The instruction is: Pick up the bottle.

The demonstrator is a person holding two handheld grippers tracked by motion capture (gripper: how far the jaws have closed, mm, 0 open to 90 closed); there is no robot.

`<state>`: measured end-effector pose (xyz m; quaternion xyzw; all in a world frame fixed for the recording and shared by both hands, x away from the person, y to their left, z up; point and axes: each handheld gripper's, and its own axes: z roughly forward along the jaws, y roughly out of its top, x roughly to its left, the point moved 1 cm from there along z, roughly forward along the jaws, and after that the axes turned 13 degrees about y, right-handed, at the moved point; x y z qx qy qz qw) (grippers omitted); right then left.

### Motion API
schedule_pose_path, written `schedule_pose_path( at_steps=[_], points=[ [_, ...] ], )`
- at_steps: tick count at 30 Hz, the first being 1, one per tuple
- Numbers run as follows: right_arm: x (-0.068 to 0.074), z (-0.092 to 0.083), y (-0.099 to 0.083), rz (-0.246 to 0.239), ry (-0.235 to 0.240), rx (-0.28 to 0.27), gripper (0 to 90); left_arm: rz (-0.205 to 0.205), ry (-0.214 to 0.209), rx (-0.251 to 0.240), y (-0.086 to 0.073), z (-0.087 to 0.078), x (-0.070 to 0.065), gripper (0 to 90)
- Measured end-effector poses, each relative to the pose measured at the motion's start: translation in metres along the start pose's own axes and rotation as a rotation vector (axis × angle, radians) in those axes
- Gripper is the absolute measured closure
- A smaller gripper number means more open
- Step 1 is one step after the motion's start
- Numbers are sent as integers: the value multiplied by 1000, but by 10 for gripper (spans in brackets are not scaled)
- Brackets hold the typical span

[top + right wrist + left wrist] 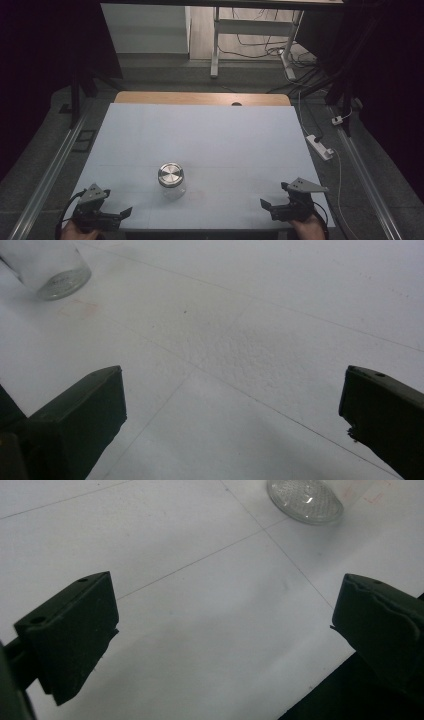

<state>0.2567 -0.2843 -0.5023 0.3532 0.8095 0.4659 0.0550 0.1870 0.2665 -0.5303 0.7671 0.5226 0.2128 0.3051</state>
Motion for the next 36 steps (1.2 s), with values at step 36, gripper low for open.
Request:
schedule_pose_path(
  at_steps=[36],
  points=[
    [5, 7, 1, -54, 20, 71, 0, 4, -72, -73, 10, 2, 0, 0]
  ],
)
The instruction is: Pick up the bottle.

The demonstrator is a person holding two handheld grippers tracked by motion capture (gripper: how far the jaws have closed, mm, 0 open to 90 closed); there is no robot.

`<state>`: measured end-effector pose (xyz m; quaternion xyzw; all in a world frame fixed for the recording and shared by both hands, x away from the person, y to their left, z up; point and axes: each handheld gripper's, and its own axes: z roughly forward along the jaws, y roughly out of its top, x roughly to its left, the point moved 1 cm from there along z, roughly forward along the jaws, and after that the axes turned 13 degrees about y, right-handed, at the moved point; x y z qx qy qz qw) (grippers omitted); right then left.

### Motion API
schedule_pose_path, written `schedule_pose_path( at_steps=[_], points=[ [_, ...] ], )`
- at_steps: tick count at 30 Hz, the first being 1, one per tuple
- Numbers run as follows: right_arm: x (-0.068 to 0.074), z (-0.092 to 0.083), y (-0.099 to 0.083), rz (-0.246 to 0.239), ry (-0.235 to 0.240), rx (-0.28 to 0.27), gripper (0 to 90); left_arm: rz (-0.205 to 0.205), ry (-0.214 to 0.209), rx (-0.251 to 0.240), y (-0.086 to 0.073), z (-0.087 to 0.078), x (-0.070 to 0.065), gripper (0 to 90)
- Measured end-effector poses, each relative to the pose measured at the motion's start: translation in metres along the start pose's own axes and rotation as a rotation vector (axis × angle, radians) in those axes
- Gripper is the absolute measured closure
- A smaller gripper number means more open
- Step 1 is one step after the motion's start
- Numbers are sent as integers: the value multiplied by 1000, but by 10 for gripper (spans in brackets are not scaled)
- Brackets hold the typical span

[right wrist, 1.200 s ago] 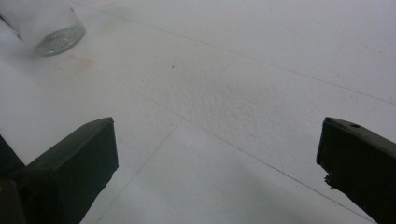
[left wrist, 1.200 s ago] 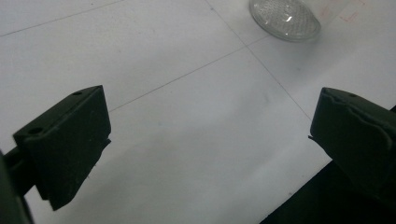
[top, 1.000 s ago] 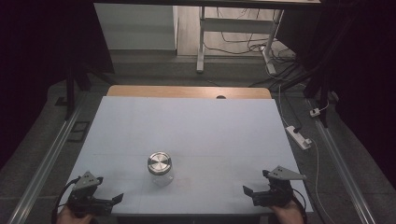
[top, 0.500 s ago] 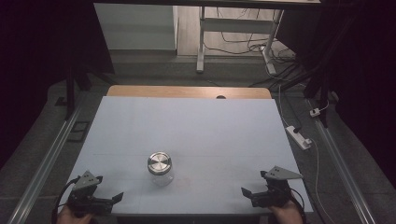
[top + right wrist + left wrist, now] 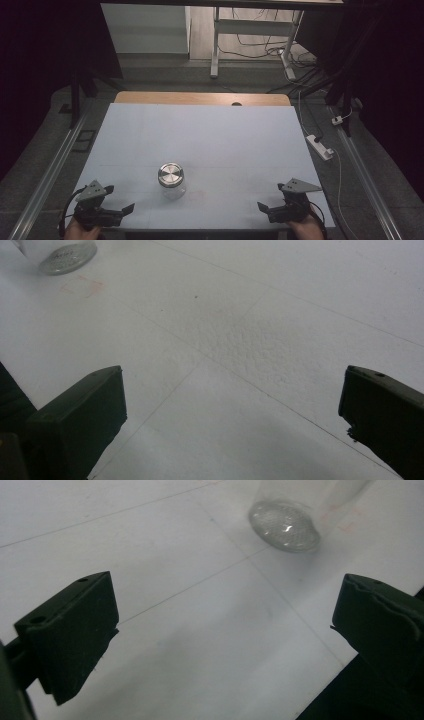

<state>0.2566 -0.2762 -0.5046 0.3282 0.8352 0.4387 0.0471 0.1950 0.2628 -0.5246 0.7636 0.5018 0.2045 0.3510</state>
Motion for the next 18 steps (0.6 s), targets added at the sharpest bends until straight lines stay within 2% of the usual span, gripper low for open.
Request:
schedule_pose_path(
  at_steps=[4, 14, 18],
  points=[
    [0, 0, 0, -1, 0, 4, 0, 19, -9, -8, 3, 2, -3, 0],
    [1, 1, 0, -10, -4, 15, 0, 77, 8, -2, 11, 10, -13, 0],
    [2, 2, 0, -13, -3, 19, 0, 87, 5, -11, 14, 12, -15, 0]
  ],
)
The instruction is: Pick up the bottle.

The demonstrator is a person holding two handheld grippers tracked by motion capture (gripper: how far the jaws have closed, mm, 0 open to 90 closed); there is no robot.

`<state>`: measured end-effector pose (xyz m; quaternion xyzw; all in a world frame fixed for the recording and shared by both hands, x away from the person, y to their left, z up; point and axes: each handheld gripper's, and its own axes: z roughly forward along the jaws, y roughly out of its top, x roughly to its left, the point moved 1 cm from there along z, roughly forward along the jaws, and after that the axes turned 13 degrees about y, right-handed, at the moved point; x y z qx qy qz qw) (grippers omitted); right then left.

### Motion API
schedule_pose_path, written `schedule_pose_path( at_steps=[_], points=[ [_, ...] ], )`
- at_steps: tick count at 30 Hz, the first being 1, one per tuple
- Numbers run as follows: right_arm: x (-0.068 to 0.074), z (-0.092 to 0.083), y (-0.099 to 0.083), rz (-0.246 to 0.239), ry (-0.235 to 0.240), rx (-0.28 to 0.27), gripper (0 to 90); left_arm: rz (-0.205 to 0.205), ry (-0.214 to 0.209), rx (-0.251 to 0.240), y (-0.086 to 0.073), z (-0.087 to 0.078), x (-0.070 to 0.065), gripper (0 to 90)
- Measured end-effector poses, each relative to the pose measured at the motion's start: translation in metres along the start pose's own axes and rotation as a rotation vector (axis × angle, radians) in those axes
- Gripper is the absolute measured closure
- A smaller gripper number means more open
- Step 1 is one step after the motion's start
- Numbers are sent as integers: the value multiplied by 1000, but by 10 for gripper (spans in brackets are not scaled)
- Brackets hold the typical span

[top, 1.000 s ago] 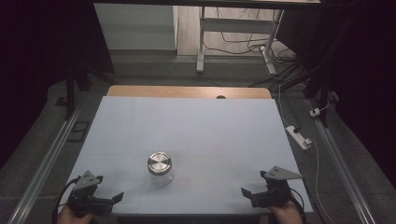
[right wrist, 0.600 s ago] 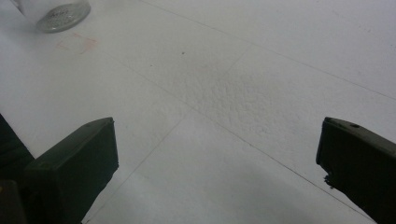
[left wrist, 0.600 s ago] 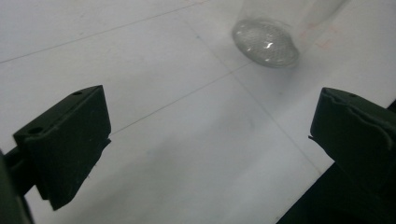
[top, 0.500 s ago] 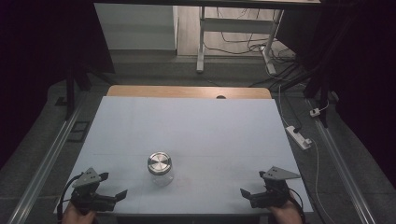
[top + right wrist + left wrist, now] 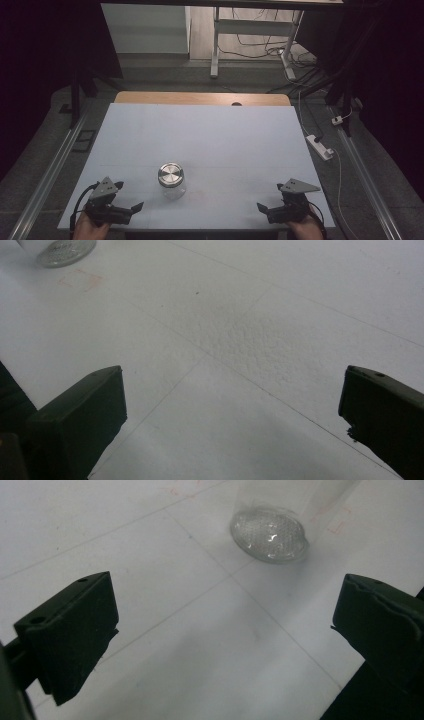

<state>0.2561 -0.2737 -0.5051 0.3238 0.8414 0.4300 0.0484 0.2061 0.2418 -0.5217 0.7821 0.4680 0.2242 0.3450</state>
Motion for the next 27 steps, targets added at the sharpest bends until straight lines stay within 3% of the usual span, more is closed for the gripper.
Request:
schedule_pose_path(
  at_steps=[11, 14, 16, 27],
  points=[
    [0, 0, 0, -4, -2, 4, 0, 56, -23, -23, 10, 11, -5, 0],
    [1, 0, 0, -6, -5, 2, 0, 75, -43, -40, 13, 15, -6, 0],
    [0, 0, 0, -5, -6, 1, 0, 102, -54, -83, 16, 20, -8, 0],
    [0, 0, 0, -4, -2, 2, 0, 122, -72, -73, 29, 40, -15, 0]
  ],
)
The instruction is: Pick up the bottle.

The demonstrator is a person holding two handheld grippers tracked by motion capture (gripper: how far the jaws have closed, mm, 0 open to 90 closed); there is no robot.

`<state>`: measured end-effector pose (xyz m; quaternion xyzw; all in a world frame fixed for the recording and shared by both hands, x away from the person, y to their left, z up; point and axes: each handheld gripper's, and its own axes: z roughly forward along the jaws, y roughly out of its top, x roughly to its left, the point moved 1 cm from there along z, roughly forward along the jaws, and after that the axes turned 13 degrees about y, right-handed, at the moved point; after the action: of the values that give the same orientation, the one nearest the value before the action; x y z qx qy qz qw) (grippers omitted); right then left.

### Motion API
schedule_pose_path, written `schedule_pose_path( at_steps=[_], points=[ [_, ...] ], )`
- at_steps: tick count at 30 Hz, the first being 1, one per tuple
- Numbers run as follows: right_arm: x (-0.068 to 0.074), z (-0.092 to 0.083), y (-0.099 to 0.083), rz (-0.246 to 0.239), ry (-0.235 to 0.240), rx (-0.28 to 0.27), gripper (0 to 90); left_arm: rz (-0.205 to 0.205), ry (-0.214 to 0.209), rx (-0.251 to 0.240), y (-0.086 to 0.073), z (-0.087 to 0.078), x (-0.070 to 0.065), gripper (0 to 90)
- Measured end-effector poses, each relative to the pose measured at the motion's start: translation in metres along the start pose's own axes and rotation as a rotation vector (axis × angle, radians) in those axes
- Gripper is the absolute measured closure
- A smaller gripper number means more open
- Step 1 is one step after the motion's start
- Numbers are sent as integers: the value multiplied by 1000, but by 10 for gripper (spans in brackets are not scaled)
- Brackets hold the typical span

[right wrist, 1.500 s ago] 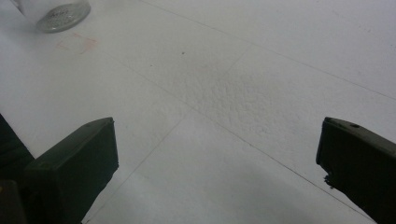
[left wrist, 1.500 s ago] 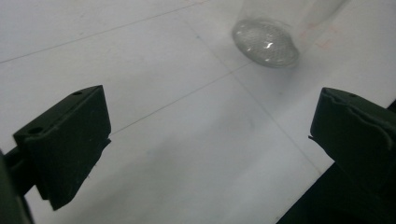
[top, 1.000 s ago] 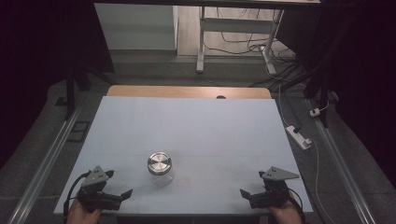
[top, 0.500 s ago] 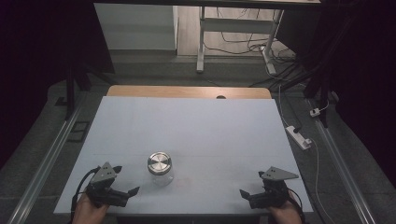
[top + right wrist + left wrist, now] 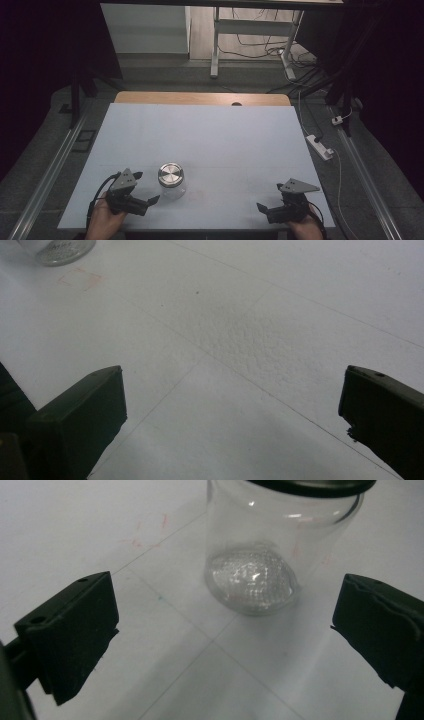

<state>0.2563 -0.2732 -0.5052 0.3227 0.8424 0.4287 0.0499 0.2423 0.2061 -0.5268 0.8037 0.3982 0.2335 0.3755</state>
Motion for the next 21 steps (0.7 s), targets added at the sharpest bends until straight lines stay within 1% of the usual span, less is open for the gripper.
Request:
schedule_pose_path(
  at_steps=[2, 3, 4, 7, 8, 10, 11, 12, 13, 14, 17, 18, 21],
  points=[
    [0, 0, 0, 0, 0, 0, 0, 4, 0, 3, 2, 2, -1, 0],
    [0, 0, 0, 0, 0, 1, 0, -2, -16, 7, 6, 6, -2, 0],
    [0, 0, 0, 0, 0, 1, 0, -2, -16, 7, 6, 6, -2, 0],
    [0, 0, 0, 0, 0, 2, 0, -11, -35, 10, 11, 11, -5, 0],
    [0, 0, 0, 0, 0, 2, 0, 1, -34, 12, 15, 15, -7, 0],
    [0, 0, 0, 2, 0, 1, 0, 6, -33, 16, 17, 17, -7, 0],
    [0, 0, 0, 2, 1, 1, 0, 8, -57, 24, 20, 21, -8, 0],
    [0, 0, 0, 2, 0, 1, 0, 8, -57, 24, 20, 21, -8, 0],
    [0, 0, 0, 0, 1, 2, 0, 10, -70, 36, 22, 25, -10, 0],
    [0, 0, 0, 0, 1, 3, 0, 10, -70, 36, 22, 25, -10, 0],
    [0, 0, 0, -1, 1, 4, 0, 41, -66, 45, 27, 30, -14, 0],
    [0, 0, 0, -1, 1, 3, 0, 47, -71, 46, 29, 33, -15, 0],
    [0, 0, 0, -1, 1, 3, 0, 47, -83, 45, 32, 37, -17, 0]
  ],
)
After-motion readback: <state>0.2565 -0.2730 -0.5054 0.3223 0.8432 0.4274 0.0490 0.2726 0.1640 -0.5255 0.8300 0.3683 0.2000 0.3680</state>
